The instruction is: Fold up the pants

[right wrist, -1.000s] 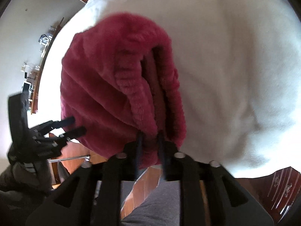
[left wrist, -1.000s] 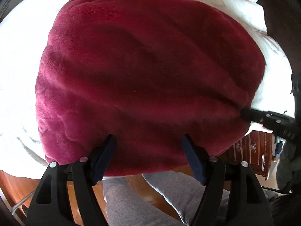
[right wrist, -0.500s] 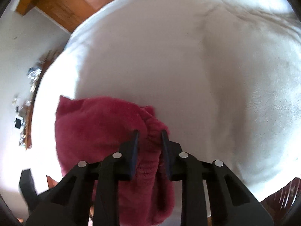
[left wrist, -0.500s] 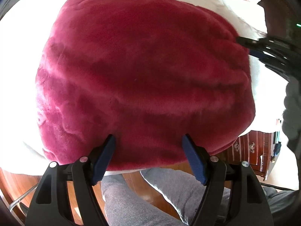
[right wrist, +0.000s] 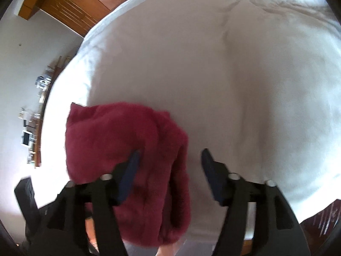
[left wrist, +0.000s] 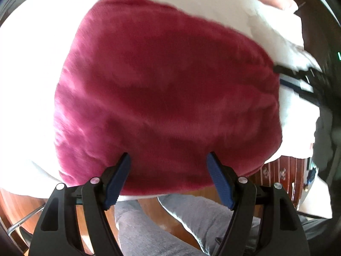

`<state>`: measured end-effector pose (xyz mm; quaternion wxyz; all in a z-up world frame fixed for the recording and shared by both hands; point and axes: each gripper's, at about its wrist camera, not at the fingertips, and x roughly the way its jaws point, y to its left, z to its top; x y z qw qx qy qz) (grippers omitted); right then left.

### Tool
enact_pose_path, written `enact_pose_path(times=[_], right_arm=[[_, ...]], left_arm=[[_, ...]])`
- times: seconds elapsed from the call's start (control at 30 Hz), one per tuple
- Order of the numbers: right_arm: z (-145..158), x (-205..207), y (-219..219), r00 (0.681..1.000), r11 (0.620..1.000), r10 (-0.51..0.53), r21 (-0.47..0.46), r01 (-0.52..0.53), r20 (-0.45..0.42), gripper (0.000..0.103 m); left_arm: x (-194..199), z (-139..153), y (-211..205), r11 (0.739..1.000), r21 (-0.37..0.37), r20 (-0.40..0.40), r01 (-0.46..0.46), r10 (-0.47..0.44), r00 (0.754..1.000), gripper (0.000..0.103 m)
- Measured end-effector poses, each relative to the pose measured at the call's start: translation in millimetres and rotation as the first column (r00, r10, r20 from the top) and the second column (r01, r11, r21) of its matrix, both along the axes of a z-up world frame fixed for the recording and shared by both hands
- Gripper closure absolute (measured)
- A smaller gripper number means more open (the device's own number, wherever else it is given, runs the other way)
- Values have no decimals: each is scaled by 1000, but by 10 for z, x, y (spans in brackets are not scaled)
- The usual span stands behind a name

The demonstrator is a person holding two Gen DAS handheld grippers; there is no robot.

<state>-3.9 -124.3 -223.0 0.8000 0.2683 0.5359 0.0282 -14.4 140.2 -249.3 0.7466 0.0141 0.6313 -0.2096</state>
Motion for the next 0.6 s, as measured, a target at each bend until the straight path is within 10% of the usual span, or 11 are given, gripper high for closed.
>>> enact_pose_path(times=[0.6], right_arm=[[-482, -366, 305, 992, 998, 23, -50, -29, -126, 28]], left_arm=[[471, 382, -15, 993, 119, 135, 11, -28, 990, 26]])
